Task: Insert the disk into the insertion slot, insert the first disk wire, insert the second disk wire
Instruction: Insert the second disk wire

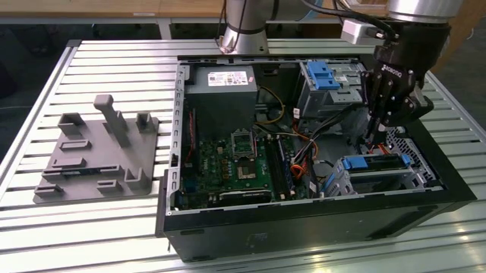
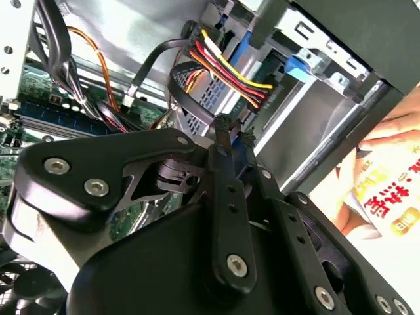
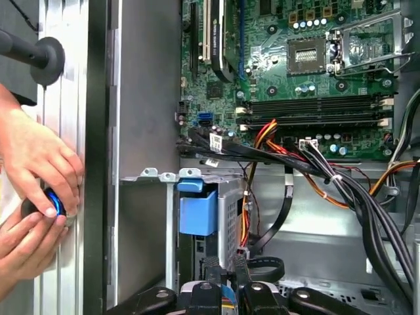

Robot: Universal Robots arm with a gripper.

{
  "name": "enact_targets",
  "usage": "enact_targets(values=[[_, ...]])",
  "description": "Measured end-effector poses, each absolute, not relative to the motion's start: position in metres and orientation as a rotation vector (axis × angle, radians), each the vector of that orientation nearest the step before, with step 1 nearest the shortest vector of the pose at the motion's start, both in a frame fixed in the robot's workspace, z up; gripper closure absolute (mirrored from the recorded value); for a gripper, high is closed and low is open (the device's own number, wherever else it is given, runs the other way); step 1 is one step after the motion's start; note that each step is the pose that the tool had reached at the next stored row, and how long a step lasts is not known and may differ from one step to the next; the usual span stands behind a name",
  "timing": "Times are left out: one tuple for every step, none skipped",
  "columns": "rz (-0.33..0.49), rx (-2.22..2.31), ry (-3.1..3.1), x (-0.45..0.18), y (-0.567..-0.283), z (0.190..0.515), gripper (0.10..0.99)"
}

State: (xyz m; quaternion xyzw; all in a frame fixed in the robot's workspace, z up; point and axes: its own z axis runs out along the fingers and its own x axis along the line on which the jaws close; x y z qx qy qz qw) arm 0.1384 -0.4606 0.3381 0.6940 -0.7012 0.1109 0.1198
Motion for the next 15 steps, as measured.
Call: enact_targets(values=[[0.318, 2.032, -2.053, 0.138, -0.462, 0.338, 0.890], [0.307, 2.039, -2.059, 0.138, -0.463, 0.338, 0.890], [0.291, 2.048, -2.068, 0.138, -0.464, 0.338, 0.890], [0.273, 2.059, -2.079, 0.139, -0.465, 0.338, 0.890], [0.255, 2.069, -2.089, 0.139, -0.465, 0.338, 0.890], [0.237, 2.079, -2.099, 0.138, -0.465, 0.338, 0.890], [0.219, 2.089, -2.109, 0.138, -0.466, 0.338, 0.890], [0.201, 2.099, -2.119, 0.138, -0.467, 0.338, 0.890], [0.182, 2.109, -2.129, 0.138, -0.467, 0.338, 0.890], [0.162, 2.119, -2.139, 0.138, -0.468, 0.338, 0.890], [0.148, 2.127, -2.146, 0.138, -0.469, 0.339, 0.890], [0.136, 2.133, -2.153, 0.139, -0.470, 0.339, 0.890], [0.126, 2.138, -2.158, 0.139, -0.471, 0.340, 0.890], [0.118, 2.142, -2.161, 0.139, -0.472, 0.341, 0.890], [0.113, 2.145, -2.164, 0.139, -0.473, 0.342, 0.890]])
